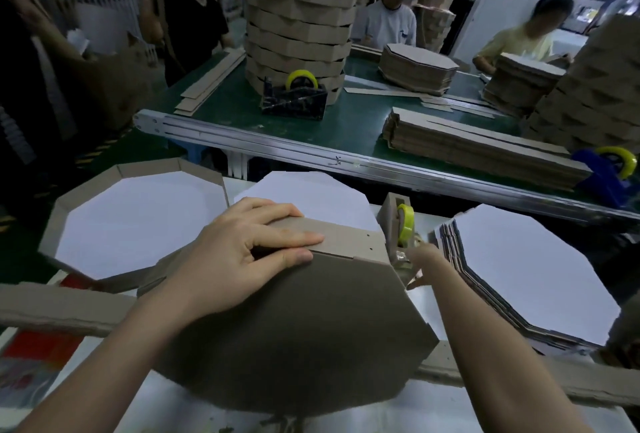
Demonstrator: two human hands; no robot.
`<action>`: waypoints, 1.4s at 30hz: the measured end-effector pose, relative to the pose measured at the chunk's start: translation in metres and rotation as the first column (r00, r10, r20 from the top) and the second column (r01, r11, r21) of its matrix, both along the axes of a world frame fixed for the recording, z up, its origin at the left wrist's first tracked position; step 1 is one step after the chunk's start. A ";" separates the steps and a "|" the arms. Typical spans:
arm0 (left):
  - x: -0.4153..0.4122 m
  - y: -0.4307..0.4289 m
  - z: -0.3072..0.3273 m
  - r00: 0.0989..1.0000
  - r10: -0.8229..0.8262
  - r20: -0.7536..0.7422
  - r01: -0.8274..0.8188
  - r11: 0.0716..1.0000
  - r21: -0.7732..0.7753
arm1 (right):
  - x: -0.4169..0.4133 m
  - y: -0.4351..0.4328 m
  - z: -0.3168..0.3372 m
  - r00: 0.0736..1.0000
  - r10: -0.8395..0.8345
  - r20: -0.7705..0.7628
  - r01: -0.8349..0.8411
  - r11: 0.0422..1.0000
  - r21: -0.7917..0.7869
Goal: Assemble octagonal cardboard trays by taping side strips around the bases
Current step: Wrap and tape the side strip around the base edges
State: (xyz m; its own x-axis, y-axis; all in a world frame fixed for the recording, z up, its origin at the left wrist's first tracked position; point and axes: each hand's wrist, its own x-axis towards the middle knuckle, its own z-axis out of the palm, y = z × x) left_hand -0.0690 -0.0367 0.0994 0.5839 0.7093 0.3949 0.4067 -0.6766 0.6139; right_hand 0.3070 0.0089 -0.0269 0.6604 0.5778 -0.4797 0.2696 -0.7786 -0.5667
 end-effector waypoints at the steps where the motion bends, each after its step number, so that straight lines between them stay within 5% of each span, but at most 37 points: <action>1: 0.000 0.002 -0.001 1.000 0.007 0.005 -0.007 1.000 -0.002 | 0.003 0.003 -0.004 0.999 -0.041 0.007 0.041 0.999 0.026; 6: 0.000 0.008 -0.003 0.999 0.042 0.015 -0.042 0.999 -0.026 | 0.022 0.022 -0.024 0.994 -0.105 0.040 0.105 0.994 0.020; 10: 0.001 0.011 -0.001 0.998 0.065 0.012 -0.065 0.998 -0.009 | 0.025 0.029 -0.028 0.953 -0.218 -0.211 0.245 0.963 0.109; 18: 0.000 0.010 -0.005 0.996 0.089 0.030 -0.089 0.996 -0.001 | 0.008 0.006 -0.032 0.741 -0.423 -0.521 0.635 0.693 0.341; 22: -0.001 0.006 -0.005 0.994 0.101 0.032 -0.100 0.995 -0.006 | -0.010 -0.025 -0.043 0.771 -0.412 -0.485 0.621 0.657 0.428; 29: -0.002 -0.002 -0.004 0.993 0.099 0.059 -0.100 0.995 0.004 | -0.016 -0.058 -0.045 0.924 -0.264 -0.276 0.371 0.794 0.481; 42: -0.002 -0.007 -0.005 0.992 0.112 0.061 -0.110 0.994 -0.025 | 0.004 -0.067 -0.063 0.946 -0.260 -0.195 0.322 0.829 0.457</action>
State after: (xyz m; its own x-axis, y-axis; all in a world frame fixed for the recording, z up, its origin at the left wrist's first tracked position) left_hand -0.0707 -0.0433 0.0947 0.4760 0.7769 0.4122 0.4392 -0.6160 0.6539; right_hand 0.3115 -0.0579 -0.0894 0.7902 0.5448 -0.2808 -0.0205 -0.4345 -0.9004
